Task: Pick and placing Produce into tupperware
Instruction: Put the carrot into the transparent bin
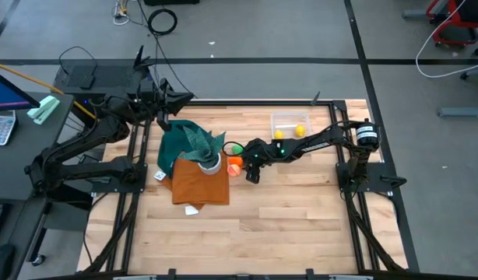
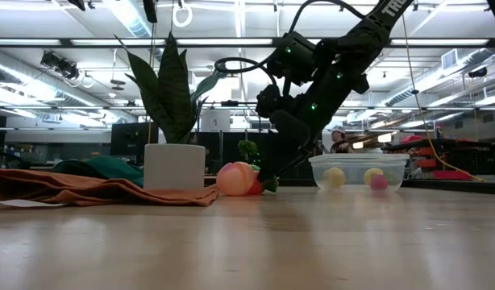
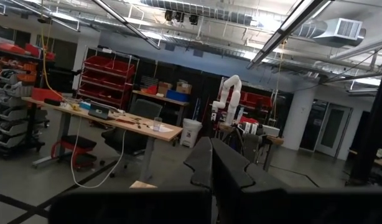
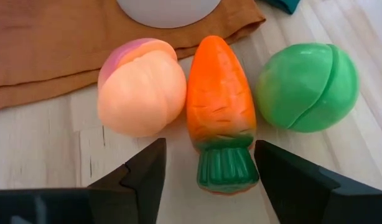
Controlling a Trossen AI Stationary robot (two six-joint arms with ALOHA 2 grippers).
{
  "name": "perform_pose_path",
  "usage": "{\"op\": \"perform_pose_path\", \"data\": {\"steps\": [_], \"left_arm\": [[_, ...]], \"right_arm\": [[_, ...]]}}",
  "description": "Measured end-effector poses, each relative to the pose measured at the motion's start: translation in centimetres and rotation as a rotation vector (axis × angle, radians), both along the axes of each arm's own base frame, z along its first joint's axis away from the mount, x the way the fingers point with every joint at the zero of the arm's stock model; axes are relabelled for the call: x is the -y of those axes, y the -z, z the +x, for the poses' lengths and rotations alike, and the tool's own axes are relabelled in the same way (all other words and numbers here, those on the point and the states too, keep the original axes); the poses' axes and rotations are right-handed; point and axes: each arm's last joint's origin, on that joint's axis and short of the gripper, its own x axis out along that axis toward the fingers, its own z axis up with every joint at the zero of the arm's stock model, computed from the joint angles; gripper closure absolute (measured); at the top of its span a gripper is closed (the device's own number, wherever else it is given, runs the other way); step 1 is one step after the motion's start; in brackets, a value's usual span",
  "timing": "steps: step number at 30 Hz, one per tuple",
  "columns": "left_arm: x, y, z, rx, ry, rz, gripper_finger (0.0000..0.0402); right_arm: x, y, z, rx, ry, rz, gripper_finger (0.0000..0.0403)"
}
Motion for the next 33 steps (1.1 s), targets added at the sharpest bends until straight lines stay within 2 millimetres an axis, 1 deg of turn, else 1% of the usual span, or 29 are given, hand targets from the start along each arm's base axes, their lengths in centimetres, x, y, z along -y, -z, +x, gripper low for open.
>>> {"op": "perform_pose_path", "data": {"steps": [7,12,15,19,26,31,33], "left_arm": [[0.0,0.0,0.0,0.0,0.0,0.001,0.0385],[-0.01,0.01,0.01,-0.001,-0.001,0.002,0.0396],[-0.01,0.01,0.01,-0.001,-0.001,0.002,0.0395],[-0.01,0.01,0.01,-0.001,-0.001,0.002,0.0385],[-0.01,0.01,0.01,-0.001,0.0,0.001,0.0396],[-0.01,0.01,0.01,-0.001,0.0,0.001,0.0385],[-0.01,0.01,0.01,-0.001,0.0,0.001,0.0386]], "right_arm": [[-0.01,0.0,-0.01,-0.001,0.0,0.0,0.0252],[-0.01,-0.01,-0.01,0.001,0.015,0.012,0.0288],[-0.01,-0.01,-0.01,0.002,0.019,0.016,0.0304],[-0.08,0.01,-0.02,-0.001,0.018,0.016,0.0311],[-0.1,0.02,-0.03,-0.002,0.018,0.016,0.0308],[-0.1,0.01,-0.04,-0.002,0.024,0.022,0.0312],[-0.1,0.03,-0.09,-0.007,0.036,0.032,0.0312]]}}
